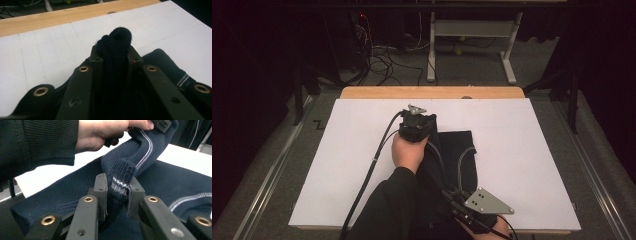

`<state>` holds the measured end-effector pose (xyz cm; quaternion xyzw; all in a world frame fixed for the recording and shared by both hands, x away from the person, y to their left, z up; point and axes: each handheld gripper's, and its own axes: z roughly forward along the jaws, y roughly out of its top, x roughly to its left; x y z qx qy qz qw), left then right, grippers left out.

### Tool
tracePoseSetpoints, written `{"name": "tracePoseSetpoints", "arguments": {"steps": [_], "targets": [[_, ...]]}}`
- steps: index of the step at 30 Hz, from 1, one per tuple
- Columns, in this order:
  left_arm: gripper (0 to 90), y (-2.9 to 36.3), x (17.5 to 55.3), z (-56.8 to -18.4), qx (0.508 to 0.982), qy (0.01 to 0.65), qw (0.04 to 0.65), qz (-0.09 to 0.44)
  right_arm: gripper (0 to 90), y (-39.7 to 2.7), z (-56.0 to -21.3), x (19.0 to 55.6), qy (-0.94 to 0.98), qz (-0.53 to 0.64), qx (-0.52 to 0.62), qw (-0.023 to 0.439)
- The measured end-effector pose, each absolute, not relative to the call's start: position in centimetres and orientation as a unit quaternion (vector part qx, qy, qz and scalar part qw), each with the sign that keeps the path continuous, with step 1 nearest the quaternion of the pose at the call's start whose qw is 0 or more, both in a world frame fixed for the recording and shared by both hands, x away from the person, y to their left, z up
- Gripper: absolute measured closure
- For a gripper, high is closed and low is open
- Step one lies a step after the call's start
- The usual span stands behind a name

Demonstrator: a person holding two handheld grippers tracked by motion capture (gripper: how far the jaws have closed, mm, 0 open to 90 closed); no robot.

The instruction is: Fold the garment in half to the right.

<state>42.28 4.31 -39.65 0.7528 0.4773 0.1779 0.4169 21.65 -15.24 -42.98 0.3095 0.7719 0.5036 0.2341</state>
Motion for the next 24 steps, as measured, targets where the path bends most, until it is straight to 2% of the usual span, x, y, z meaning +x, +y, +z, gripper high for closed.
{"name": "tracePoseSetpoints", "arguments": {"steps": [24], "targets": [[69.0, 1.3, 42.4, -41.0, 0.764, 0.466, 0.414, 0.164, 73.7, -17.4, -44.9, 20.9, 0.776, 0.483, 0.329, 0.238]]}}
